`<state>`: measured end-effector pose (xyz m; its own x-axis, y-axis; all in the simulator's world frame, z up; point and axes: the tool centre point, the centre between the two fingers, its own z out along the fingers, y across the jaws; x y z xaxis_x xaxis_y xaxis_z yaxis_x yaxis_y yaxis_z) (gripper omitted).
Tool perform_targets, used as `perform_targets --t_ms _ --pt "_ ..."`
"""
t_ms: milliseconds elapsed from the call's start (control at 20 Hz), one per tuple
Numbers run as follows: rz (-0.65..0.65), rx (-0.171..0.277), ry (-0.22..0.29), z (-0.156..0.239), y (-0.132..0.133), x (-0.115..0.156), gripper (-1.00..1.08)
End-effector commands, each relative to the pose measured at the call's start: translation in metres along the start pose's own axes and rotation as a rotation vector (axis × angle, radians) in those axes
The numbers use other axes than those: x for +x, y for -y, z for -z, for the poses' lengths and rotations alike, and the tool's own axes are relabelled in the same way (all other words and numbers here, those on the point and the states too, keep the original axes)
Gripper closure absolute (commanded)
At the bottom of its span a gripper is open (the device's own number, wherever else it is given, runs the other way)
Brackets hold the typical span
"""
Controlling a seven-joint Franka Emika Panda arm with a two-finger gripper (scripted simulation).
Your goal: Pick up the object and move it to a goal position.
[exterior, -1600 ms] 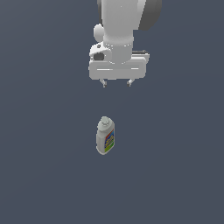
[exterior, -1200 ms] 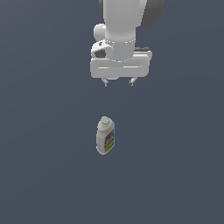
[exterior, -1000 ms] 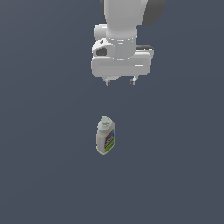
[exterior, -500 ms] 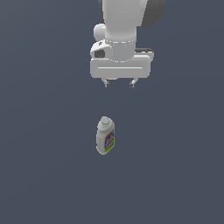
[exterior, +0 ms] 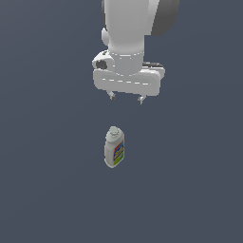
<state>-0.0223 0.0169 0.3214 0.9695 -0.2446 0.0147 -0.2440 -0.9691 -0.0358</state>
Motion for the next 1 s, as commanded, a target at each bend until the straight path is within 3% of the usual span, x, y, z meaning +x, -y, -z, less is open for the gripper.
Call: perform_targets --t_ms 0,950 --pt "-0.070 -0.003 0.002 -0.003 -0.002 0.011 -0.92" --pt "-0.547 -0.033 0.005 -0.035 -0.020 0.083 -0.92"
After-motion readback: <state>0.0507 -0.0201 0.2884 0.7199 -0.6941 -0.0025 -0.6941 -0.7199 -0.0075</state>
